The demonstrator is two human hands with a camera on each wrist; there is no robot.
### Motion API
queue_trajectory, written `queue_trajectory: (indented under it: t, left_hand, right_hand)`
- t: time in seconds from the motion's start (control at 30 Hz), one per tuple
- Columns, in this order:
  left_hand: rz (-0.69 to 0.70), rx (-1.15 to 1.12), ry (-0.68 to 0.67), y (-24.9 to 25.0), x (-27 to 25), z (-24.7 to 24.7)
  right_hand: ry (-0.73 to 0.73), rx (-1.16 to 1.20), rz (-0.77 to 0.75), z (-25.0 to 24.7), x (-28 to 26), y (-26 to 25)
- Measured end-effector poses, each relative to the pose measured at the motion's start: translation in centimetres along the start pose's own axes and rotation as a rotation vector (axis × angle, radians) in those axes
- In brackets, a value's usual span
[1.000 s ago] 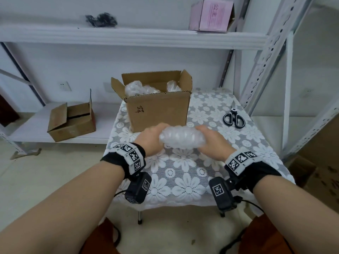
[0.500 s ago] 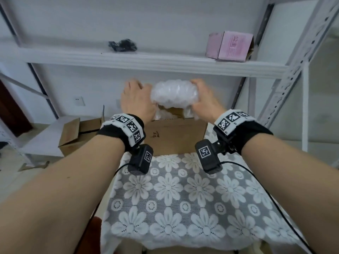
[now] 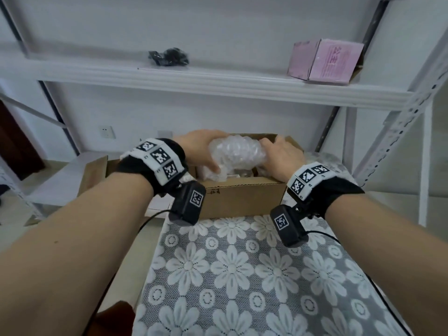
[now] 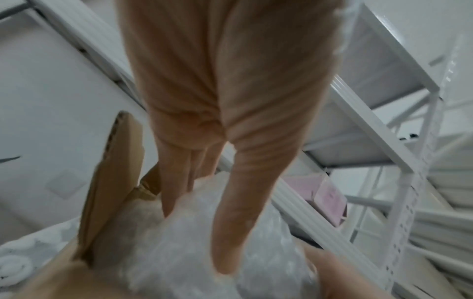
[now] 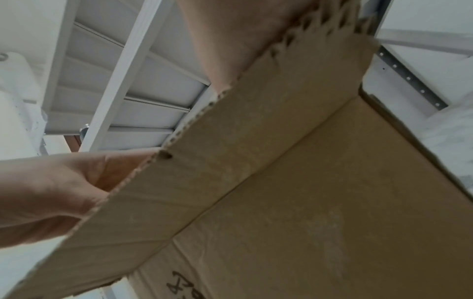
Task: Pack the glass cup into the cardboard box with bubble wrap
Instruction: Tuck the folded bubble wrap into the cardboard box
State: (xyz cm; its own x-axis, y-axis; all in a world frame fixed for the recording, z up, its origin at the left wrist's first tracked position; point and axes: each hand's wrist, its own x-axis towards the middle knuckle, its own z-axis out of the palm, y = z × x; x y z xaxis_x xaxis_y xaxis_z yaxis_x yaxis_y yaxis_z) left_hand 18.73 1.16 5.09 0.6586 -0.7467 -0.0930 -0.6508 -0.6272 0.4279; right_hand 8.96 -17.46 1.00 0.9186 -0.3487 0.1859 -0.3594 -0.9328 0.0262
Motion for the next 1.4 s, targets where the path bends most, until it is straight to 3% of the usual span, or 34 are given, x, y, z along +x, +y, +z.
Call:
queue_trajectory:
  t: [0.23, 0.4, 0.5, 0.6, 0.67, 0.83, 1.2, 1.4]
  left_hand:
    - [0.087, 0.197, 0.210, -0.2, -0.2, 2.8]
    - [0.158, 0.644, 0.382, -0.2, -0.2, 3.9]
    - [0.104, 0.422, 0.281, 0.1, -0.2, 4.2]
    - [0.029, 0.123, 0.090, 0.1, -0.4, 3.5]
    - [0.024, 0.021, 0.101, 0.2, -0.4, 3.2]
    - [0.094, 0.015, 0.250, 0.0, 0.6, 4.5]
    - [0.047, 0.060, 0.081, -0.2, 2.0, 4.8]
    - [0.035, 0.015, 0.109, -0.2, 1.8, 5.6]
  right_hand:
    - [-0.005, 0.123, -0.066, -1.0, -0.8, -0.2]
    - [-0.082, 0.081, -0.127, -2.1, -1.8, -0.4]
    - [-0.161, -0.002, -0.135, -2.1, -2.0, -0.7]
    - [-0.290, 0.102, -0.089, -2.3, -1.9, -0.8]
    - [-0.279, 0.127, -0.075, -2.2, -1.5, -1.0]
    - [-0.177, 0.189, -0.039, -1.4, -0.8, -1.7]
    - [-0.203, 0.228, -0.122, -1.3, 0.2, -1.7]
    - [-0.191, 0.284, -0.096, -0.5, 0.1, -1.6]
